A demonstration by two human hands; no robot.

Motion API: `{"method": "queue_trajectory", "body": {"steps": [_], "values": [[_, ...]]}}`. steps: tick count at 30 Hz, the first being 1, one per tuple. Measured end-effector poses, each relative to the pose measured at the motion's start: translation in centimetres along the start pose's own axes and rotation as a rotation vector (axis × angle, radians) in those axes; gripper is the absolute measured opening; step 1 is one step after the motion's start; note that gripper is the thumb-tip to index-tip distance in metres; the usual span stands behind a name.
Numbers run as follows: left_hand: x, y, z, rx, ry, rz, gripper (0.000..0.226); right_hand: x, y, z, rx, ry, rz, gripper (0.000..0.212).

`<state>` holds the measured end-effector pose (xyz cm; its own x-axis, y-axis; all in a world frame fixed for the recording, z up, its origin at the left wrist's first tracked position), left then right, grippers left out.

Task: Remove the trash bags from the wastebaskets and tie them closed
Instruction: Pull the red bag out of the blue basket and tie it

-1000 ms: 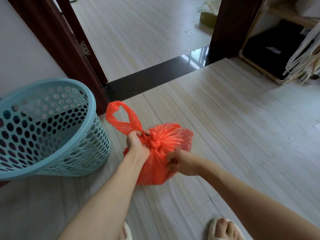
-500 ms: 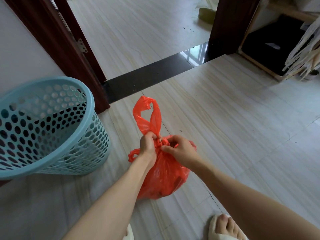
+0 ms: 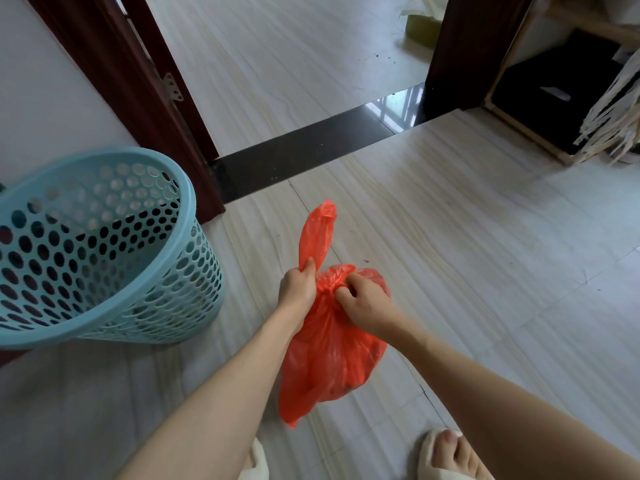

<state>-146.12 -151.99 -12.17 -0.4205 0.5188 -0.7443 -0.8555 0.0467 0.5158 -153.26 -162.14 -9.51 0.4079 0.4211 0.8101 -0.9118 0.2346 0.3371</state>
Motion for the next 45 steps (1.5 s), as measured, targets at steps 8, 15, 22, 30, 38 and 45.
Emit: {"method": "queue_trajectory", "body": {"steps": [8,15,22,30,38,45], "values": [[1.1,-1.3,1.9,-0.073,-0.425,0.151,0.045,1.3,3.3,0.5,0.177,0.519,0.402,0.028],[1.2,-0.8,3.8,-0.113,-0.580,0.218,0.038,1.6,5.8,0.5,0.236,0.535,0.607,0.036],[-0.5,1.7,2.9,0.130,-0.237,0.235,0.039,1.7,7.7,2.3,0.252,0.551,0.406,0.034],[-7.9,9.4,6.5,0.525,-0.432,0.098,0.068,4.7,11.1,9.6,-0.002,0.790,0.194,0.027],[-10.2,16.0,8.0,0.126,-0.464,-0.360,0.065,7.5,14.0,13.4,-0.410,0.410,0.030,0.026],[-7.5,13.3,5.3,-0.035,-1.044,-0.676,0.053,3.0,10.5,13.0,-0.472,-0.016,-0.140,0.020]]}}
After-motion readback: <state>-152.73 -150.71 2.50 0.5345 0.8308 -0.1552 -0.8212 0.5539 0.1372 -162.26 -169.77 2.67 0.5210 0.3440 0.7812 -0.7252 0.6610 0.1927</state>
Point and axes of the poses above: each hand's wrist, its own y-axis away from the middle knuckle, its own z-axis out of the back of the hand, x = y × z, the point moved 3 cm from there along -y, towards the middle knuckle, and after that the axes turned 5 degrees about -y, right-handed, at the moved point
